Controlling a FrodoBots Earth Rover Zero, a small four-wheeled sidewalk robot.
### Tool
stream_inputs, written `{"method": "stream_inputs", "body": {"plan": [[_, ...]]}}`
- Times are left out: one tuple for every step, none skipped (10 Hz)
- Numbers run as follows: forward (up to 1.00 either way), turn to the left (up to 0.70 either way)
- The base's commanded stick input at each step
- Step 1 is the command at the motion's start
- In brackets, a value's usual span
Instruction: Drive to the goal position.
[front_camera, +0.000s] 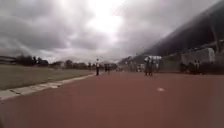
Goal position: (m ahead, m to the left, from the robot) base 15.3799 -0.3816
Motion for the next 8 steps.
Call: {"method": "stream_inputs", "body": {"plan": [[1.0,-0.27],[1.0,-0.27],[1.0,-0.27],[1.0,-0.27],[1.0,0.0],[1.0,0.0],[1.0,0.0],[1.0,0.0]]}}
